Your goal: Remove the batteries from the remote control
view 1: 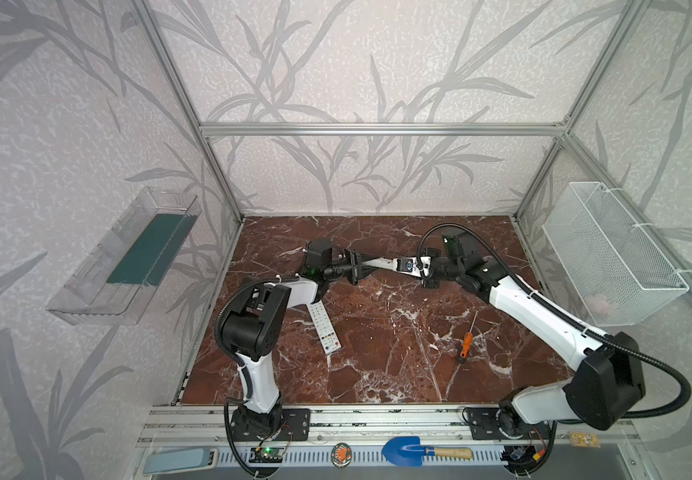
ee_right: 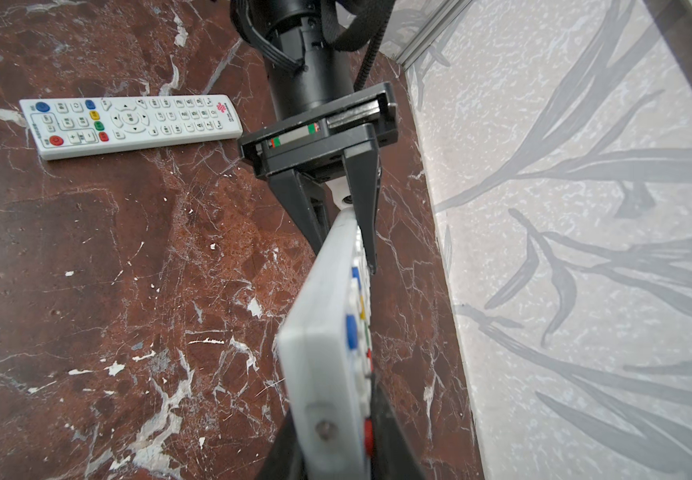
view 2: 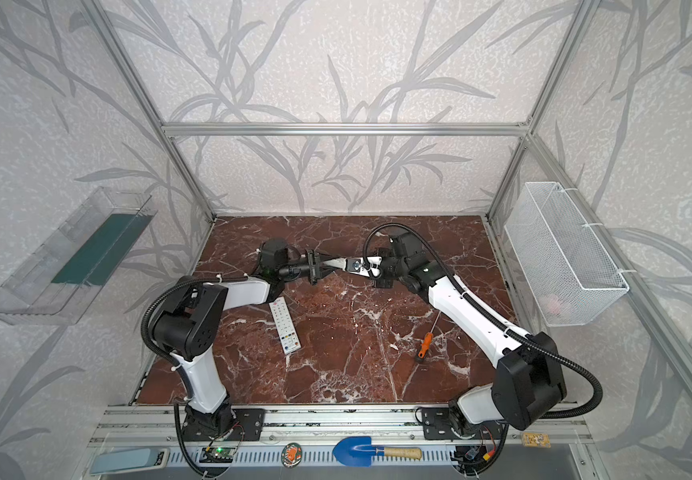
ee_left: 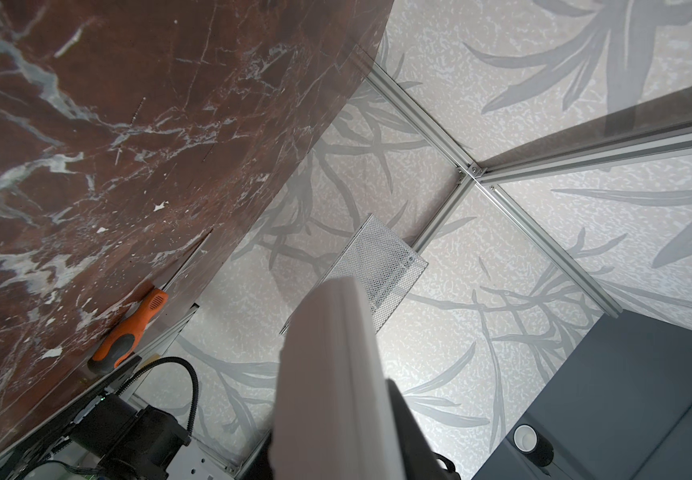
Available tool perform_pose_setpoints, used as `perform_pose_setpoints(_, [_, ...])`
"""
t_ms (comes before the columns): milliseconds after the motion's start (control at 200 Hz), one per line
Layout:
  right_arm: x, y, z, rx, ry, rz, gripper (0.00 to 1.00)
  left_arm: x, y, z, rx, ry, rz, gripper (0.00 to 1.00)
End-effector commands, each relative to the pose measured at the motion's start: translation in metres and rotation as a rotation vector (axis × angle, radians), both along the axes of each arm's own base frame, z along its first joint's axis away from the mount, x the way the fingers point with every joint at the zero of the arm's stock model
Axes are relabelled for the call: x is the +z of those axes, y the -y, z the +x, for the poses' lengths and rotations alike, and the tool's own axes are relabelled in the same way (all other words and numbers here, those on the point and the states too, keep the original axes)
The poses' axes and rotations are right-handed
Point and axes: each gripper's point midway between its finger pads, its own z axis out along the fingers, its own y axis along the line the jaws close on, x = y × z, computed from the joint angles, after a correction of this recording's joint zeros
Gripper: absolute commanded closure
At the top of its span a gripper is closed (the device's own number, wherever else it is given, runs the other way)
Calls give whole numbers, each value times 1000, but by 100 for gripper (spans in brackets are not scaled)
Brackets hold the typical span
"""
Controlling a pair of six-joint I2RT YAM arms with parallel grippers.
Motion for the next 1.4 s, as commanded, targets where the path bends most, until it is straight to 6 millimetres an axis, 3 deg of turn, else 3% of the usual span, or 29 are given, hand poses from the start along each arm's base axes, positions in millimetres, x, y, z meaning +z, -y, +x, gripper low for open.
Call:
perform_pose_setpoints(0, [13,-1,-8,-20,-82,46,89,32,8,-5,-61,152,-54,61])
perform_pose_setpoints(205, [25,12,-17,-74,-243,60,90,28,1,-13,-68,196,-32,39])
perform_pose_setpoints(420, [20,26,-34,-104,-396,-20,94,22,-23,-18,-62,285,139,29])
perform_pose_setpoints(530, [21,32,-39,-102,-463,-10,95,28,-36,-26,-131,417,304,25])
perform_pose_setpoints(675, [15,29,-47,-73,-547,-8,95,35,-57,-50,-328,677,661,18])
perform_pose_setpoints(765, [16,24,-51,-46,-588,11,95,44,-60,-63,-398,871,723,18])
perform_pose_setpoints(955, [27,6,-62,38,-647,81,95,71,-40,-91,-460,1273,588,31])
perform_pose_setpoints(1090, [34,-3,-70,94,-668,105,95,80,-25,-98,-426,1468,577,31])
perform_pose_setpoints(1225, [33,-9,-75,121,-679,98,94,99,-16,-96,-353,1562,536,32])
perform_pose_setpoints(1395, [29,-17,-79,146,-698,92,94,106,3,-105,-446,1625,503,38])
